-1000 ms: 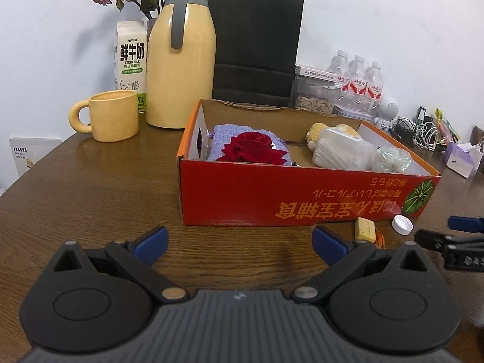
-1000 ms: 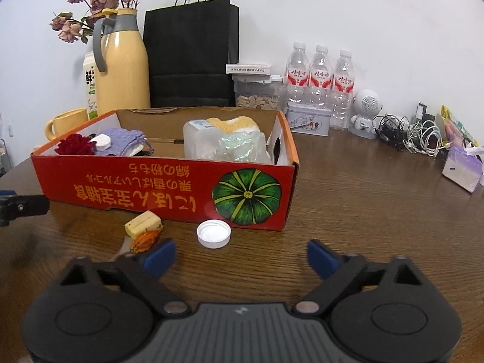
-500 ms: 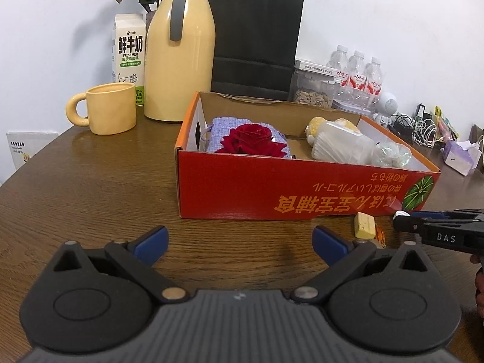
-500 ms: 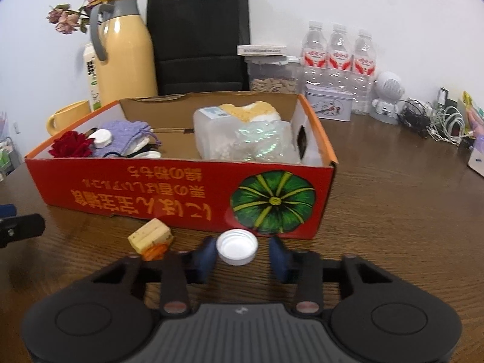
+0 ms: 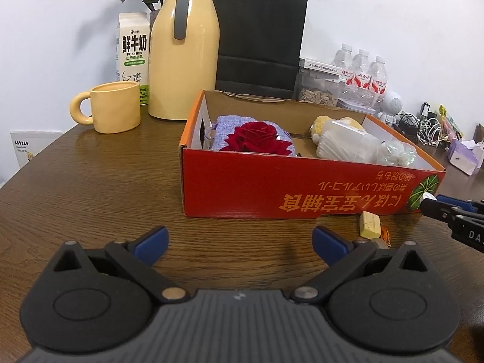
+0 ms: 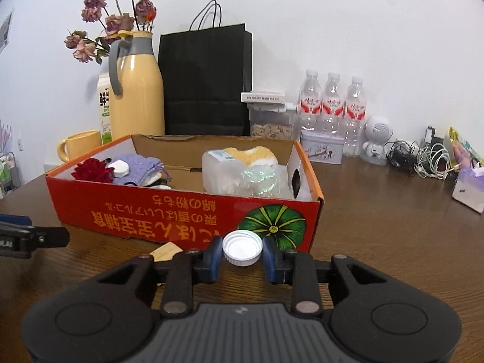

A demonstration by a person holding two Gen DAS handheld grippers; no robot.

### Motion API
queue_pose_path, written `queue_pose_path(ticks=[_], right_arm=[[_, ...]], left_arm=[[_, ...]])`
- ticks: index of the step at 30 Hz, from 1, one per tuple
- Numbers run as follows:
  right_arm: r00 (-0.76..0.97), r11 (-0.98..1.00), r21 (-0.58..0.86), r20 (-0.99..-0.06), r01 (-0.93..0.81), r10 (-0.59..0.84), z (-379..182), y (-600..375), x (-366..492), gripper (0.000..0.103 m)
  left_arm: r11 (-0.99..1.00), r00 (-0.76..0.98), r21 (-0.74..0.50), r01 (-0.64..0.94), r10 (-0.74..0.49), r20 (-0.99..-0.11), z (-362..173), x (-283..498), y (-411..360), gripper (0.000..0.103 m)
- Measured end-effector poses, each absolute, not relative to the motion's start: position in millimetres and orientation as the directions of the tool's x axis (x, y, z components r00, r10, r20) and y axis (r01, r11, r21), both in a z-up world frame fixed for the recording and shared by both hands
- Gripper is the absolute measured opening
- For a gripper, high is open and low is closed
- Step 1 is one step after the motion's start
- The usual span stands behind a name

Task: Organize objects
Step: 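Move both grippers back toward the white cap and yellow block, then grasp the yellow block with the left gripper while the right gripper holds the white cap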

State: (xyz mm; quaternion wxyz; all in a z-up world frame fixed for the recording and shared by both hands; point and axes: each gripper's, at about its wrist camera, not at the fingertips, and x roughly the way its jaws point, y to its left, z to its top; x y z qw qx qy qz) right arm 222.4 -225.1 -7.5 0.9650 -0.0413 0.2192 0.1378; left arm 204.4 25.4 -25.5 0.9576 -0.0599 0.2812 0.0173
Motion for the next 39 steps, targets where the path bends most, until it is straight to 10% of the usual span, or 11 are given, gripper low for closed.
queue_pose_path(ticks=[32,39], right_arm=[[0.912,0.969,0.037,-0.331,-0.245,0.243,5,-246,209,0.027],[0.91,0.964,0.038,-0.323,-0.261,0.26,6,-245,205,0.027]], left_arm=[[0.999,0.833,-0.04,0.014,-0.034,-0.551,-21,237,-51,0.102],[0.999,0.813,-0.04,0.028,-0.046,-0.58,-26,254,-71,0.067]])
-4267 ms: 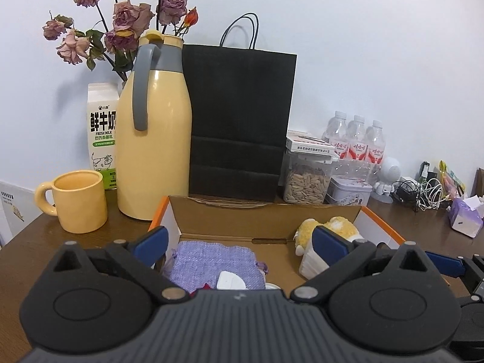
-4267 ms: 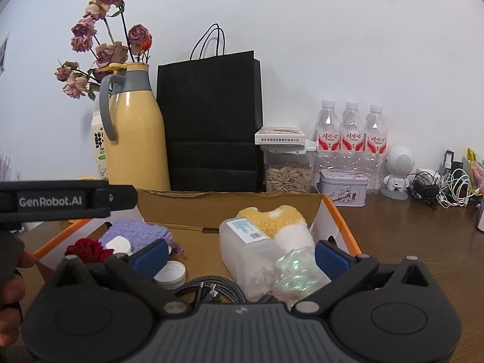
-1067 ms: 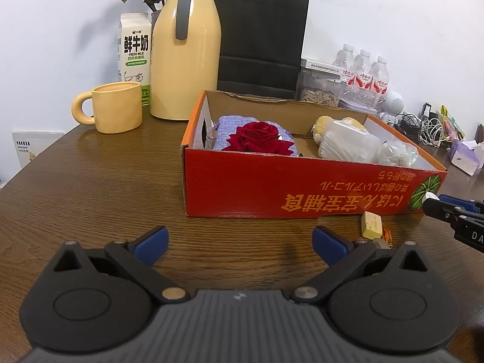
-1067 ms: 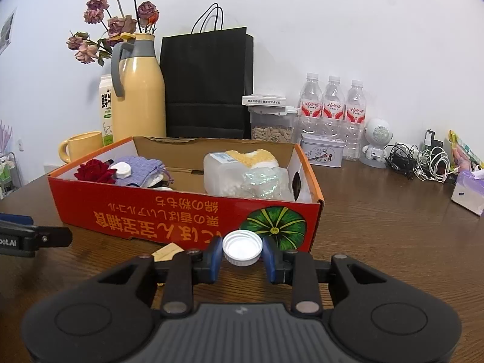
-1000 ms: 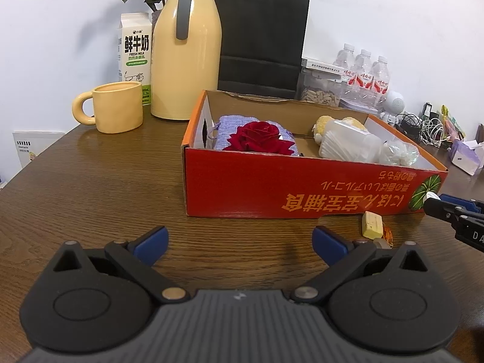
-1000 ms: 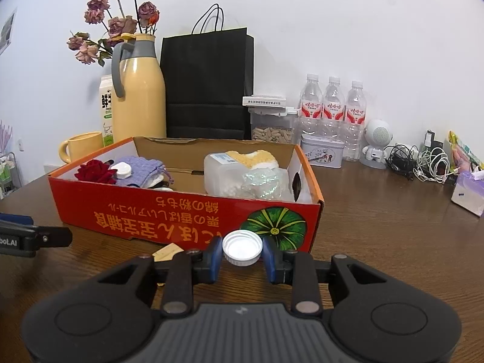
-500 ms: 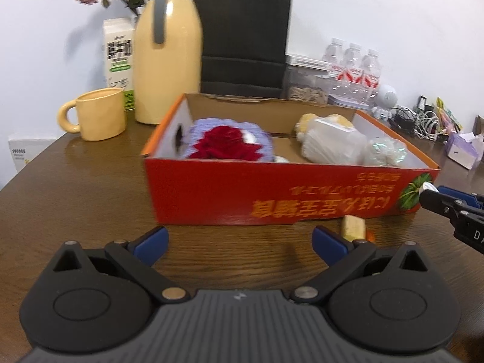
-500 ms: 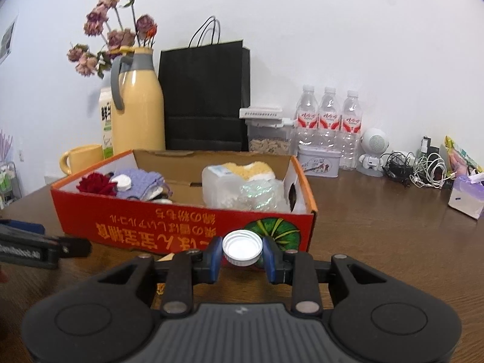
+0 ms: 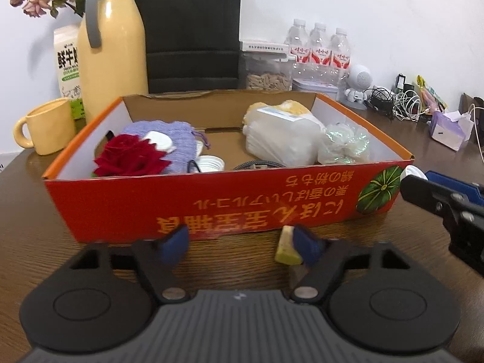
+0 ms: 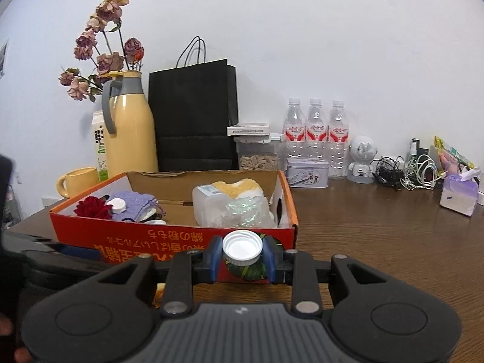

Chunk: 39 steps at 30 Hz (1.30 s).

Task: Organize objects
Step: 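Grasp the yellow block with the left gripper while the right gripper holds the white cap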

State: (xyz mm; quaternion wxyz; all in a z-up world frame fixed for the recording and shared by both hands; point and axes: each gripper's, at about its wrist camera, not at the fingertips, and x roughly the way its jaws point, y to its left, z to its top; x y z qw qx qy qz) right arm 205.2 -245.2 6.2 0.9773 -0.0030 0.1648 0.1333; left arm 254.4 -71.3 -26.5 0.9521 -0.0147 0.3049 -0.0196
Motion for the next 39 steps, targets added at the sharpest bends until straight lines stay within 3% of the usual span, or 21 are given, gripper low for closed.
queue_pose_path(ticks=[7,10,17,28,34,39], right_arm=[[0.909,0.963,0.033,-0.32,-0.269,0.265,7,-243,203,0.027],[0.908,0.962,0.033,-0.321,-0.271,0.267,7,-243,203,0.027],[0.907,0.962,0.035,-0.326,-0.271,0.267,6,-243,204,0.027],[0.901,0.96,0.057,-0.335,-0.274,0.277,3,-246,207,0.027],[0.9,0.96,0.054,-0.338,-0.275,0.277,3,-245,208,0.027],[0.902,0.963,0.042,-0.339,-0.268,0.266,2,-244,208,0.027]], left_arm=[[0.996,0.798,-0.067,0.063,-0.09,-0.596,-29,259,-80,0.062],[0.994,0.792,-0.073,0.08,-0.108,-0.601,-30,260,-83,0.055],[0.983,0.784,-0.097,0.157,-0.184,-0.593,-30,256,-89,0.021],[0.983,0.822,-0.099,0.155,-0.184,-0.539,-22,241,-84,0.007],[0.984,0.863,-0.088,0.153,-0.177,-0.474,-9,223,-80,0.006],[0.984,0.849,-0.091,0.154,-0.179,-0.497,-12,227,-81,0.011]])
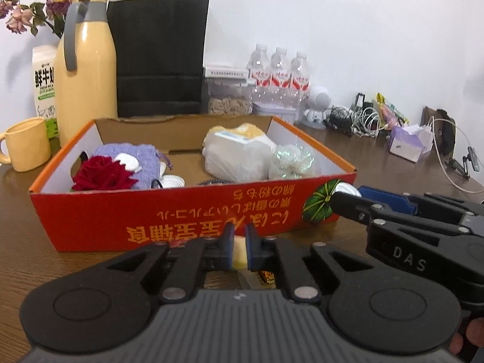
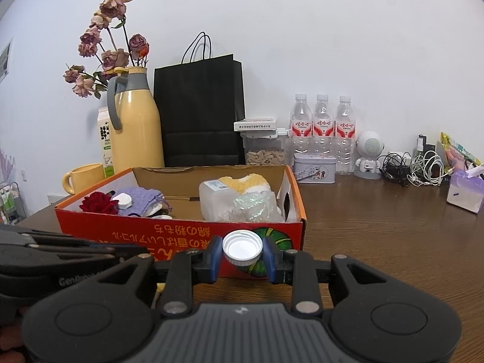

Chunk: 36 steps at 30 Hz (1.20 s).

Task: Organize objects
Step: 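Grasp the yellow block with the left gripper while the right gripper holds the white cap, then carry the yellow block and white cap with both grippers over the box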

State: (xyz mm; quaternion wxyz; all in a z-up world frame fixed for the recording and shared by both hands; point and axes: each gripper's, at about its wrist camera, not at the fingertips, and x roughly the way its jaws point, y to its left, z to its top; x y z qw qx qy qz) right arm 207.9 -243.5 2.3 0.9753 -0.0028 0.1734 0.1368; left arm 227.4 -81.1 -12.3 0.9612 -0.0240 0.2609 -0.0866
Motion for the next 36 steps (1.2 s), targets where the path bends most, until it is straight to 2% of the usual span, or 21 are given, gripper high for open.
queue_pose_path(ticks=[1,2,3,8,10,12,17,25,36], right_arm=[[0.903,0.963,0.04,-0.339,-0.267,0.265,2,-243,208,0.027],[0.903,0.963,0.039,-0.339,-0.267,0.264,2,-243,208,0.027],[0.903,0.963,0.038,-0.339,-0.267,0.264,2,-243,207,0.027],[0.902,0.962,0.039,-0.338,-0.271,0.268,3,-243,207,0.027],[0.902,0.961,0.04,-0.339,-0.272,0.269,3,-243,207,0.027],[0.9,0.961,0.042,-0.343,-0.273,0.27,2,-243,208,0.027],[0.899,0.961,0.046,-0.345,-0.272,0.271,2,-243,209,0.027],[0.907,0.956,0.049,-0.306,-0.29,0.29,8,-242,205,0.027],[0.901,0.933,-0.02,-0.267,-0.36,0.342,53,-193,234,0.027]], left_arm=[[0.984,0.841,-0.087,0.153,-0.176,-0.512,-14,230,-82,0.016],[0.984,0.833,-0.09,0.154,-0.178,-0.524,-16,234,-83,0.028],[0.984,0.826,-0.092,0.153,-0.178,-0.534,-19,237,-83,0.033],[0.987,0.784,-0.101,0.127,-0.162,-0.599,-30,256,-82,0.035],[0.986,0.775,-0.107,0.13,-0.169,-0.609,-33,260,-82,0.033],[0.982,0.769,-0.115,0.15,-0.189,-0.611,-34,258,-82,0.021],[0.981,0.801,-0.102,0.165,-0.194,-0.567,-28,245,-83,0.021],[0.982,0.889,-0.105,0.159,-0.188,-0.418,7,214,-72,0.021],[0.994,0.942,-0.09,0.067,-0.093,-0.323,54,245,-32,0.021]])
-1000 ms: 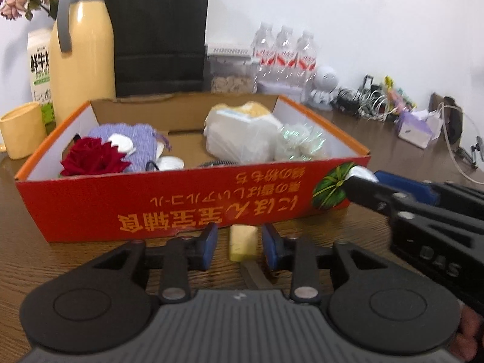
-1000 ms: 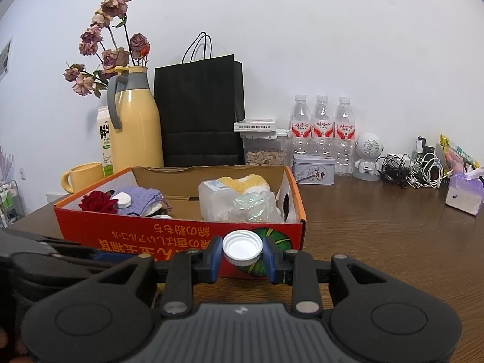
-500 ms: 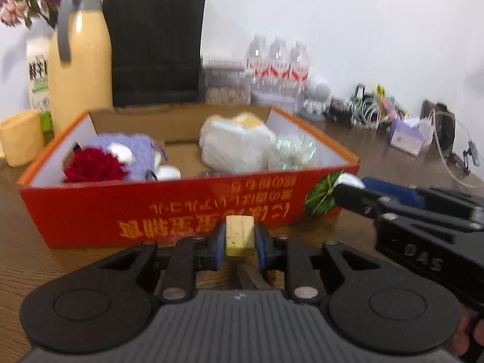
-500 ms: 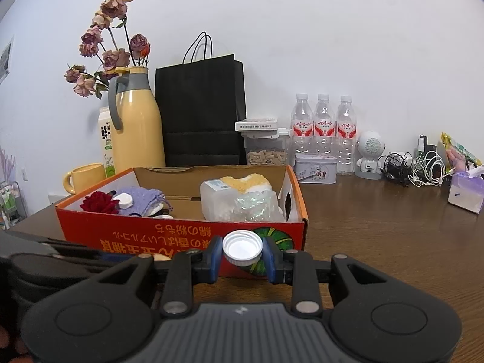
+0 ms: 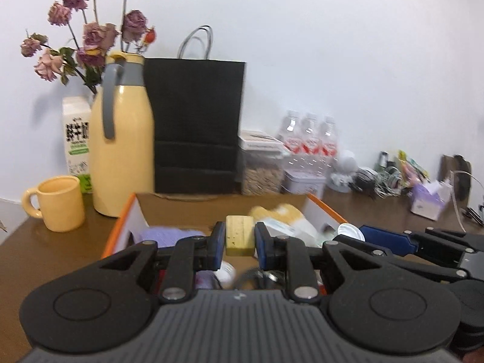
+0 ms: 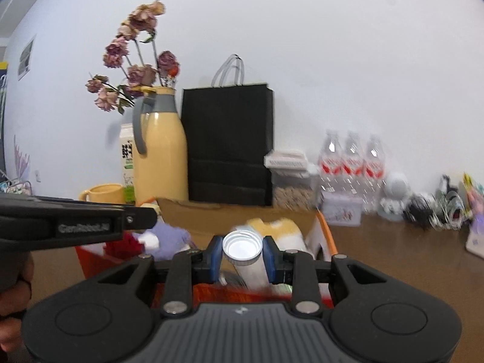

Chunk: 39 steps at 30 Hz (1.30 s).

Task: Organize objects
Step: 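Carry the yellow block and white cap with both grippers over the box, then open both grippers to drop the block and cap into the box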

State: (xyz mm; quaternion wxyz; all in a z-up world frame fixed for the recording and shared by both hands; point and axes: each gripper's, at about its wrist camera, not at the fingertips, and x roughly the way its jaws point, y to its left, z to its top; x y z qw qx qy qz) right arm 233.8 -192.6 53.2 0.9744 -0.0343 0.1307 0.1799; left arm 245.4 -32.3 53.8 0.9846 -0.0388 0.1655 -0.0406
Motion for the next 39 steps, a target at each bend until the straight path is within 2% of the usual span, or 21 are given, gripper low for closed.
queue_pose_path(ticks=[8,15,21,22,23,24,25,26,27,28,29,39], right_arm=[[0.891,0.93,0.014,-0.279,-0.368,0.357,46,-163,271,0.027],[0.875,0.935,0.049,-0.337,-0.351,0.346,25,-172,287,0.027],[0.872,0.934,0.036,-0.349,-0.354,0.344,22,-169,286,0.028],[0.872,0.935,0.035,-0.35,-0.353,0.342,21,-169,285,0.028],[0.873,0.936,0.032,-0.352,-0.349,0.338,21,-169,285,0.028],[0.874,0.938,0.029,-0.354,-0.345,0.333,21,-169,284,0.029],[0.875,0.939,0.028,-0.355,-0.342,0.329,21,-170,284,0.037],[0.877,0.94,0.028,-0.353,-0.339,0.326,21,-170,283,0.053],[0.879,0.942,0.028,-0.35,-0.335,0.323,22,-171,282,0.064],[0.884,0.944,0.023,-0.346,-0.328,0.315,22,-171,281,0.086],[0.889,0.947,0.016,-0.341,-0.319,0.305,22,-171,280,0.102],[0.896,0.952,0.011,-0.332,-0.307,0.293,25,-173,278,0.103]], left_arm=[[0.992,0.944,-0.12,-0.032,-0.01,-0.33,43,277,-2,0.021],[0.992,0.922,-0.128,-0.022,-0.029,-0.385,27,290,11,0.021],[0.994,0.925,-0.11,-0.016,-0.027,-0.379,25,286,7,0.022],[0.994,0.926,-0.107,-0.021,-0.021,-0.376,25,285,6,0.026],[0.994,0.928,-0.107,-0.022,-0.02,-0.373,25,284,6,0.047],[0.994,0.93,-0.11,-0.02,-0.022,-0.368,25,283,6,0.085],[0.993,0.935,-0.113,-0.02,-0.021,-0.353,25,282,6,0.102],[0.993,0.945,-0.11,-0.036,-0.002,-0.327,26,278,5,0.103],[0.993,0.95,-0.105,-0.045,0.01,-0.312,27,276,5,0.103],[0.993,0.95,-0.108,-0.04,0.005,-0.312,28,276,5,0.103],[0.993,0.95,-0.116,-0.036,-0.002,-0.312,29,276,6,0.103],[0.992,0.941,-0.118,-0.044,0.002,-0.337,29,275,7,0.103]])
